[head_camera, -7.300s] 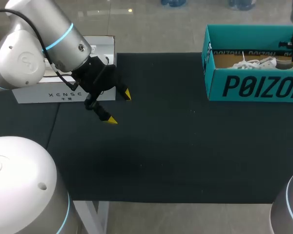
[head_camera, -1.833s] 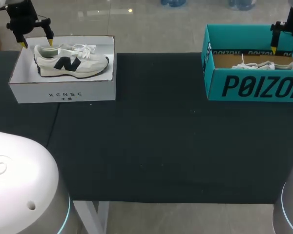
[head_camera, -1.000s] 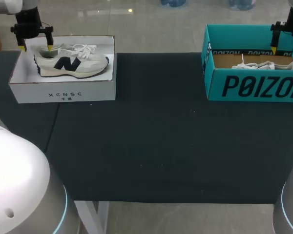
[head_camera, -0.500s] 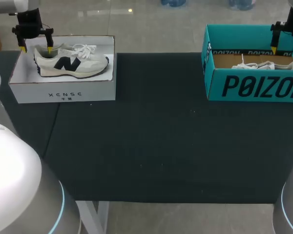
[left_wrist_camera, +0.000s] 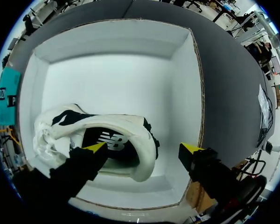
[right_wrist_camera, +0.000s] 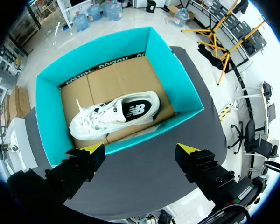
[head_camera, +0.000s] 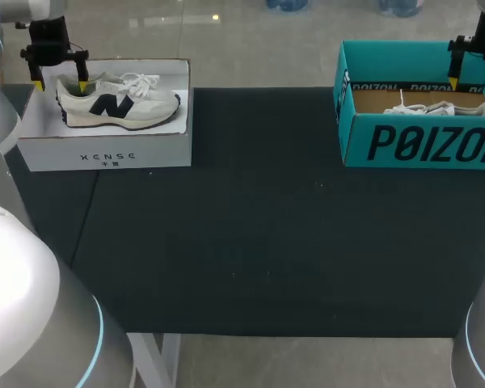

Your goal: Take the shoe out of the shoebox, open the shoe tongue, remove and reinsert the insole, then place the shoe into the shoebox

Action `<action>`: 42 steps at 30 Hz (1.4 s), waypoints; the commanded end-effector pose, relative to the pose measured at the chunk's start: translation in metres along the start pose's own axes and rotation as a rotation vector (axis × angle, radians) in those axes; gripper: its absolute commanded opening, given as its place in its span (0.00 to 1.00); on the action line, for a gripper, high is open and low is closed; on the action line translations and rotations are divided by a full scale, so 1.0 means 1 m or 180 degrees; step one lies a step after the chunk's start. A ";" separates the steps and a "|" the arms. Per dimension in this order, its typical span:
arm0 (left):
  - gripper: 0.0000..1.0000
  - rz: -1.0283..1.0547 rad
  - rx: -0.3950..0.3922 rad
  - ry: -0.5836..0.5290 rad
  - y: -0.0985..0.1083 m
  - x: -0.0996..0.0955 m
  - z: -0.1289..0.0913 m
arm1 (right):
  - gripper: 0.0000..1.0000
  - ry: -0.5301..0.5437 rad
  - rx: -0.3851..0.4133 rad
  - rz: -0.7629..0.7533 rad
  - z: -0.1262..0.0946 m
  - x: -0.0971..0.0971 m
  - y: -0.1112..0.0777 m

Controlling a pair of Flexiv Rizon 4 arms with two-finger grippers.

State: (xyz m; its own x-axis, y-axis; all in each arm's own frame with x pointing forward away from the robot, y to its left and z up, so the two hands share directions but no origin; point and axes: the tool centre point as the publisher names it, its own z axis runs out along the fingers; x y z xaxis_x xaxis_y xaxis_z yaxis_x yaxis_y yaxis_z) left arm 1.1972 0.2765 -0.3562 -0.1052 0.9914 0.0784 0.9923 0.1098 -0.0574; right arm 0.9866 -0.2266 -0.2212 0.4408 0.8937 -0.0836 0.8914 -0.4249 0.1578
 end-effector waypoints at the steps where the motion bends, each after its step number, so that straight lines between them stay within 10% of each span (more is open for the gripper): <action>1: 0.81 -0.0034 0.0128 0.0038 0.010 0.001 0.005 | 1.00 0.0003 -0.0007 0.0000 0.000 -0.001 -0.001; 7: 0.42 -0.0024 0.0143 0.0007 0.010 0.003 0.007 | 1.00 0.0003 -0.0007 0.0000 0.000 -0.001 -0.001; 20: 0.00 0.0059 0.0096 0.0024 0.007 0.006 0.007 | 1.00 0.0003 -0.0007 0.0000 0.000 -0.001 -0.001; 34: 0.00 0.0013 -0.0083 -0.0077 -0.004 0.017 -0.019 | 1.00 0.0003 -0.0007 0.0000 0.000 -0.001 -0.001; 42: 0.00 0.0019 -0.0342 -0.0184 -0.025 0.017 -0.080 | 1.00 0.0003 -0.0007 0.0000 0.000 -0.001 -0.001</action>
State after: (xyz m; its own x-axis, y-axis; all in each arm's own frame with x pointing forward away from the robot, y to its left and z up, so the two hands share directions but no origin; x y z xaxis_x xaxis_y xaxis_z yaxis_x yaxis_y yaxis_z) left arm 1.2060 0.2898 -0.3130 -0.1068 0.9941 0.0162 0.9943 0.1068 0.0002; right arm 0.9866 -0.2266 -0.2211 0.4408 0.8937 -0.0836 0.8914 -0.4249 0.1579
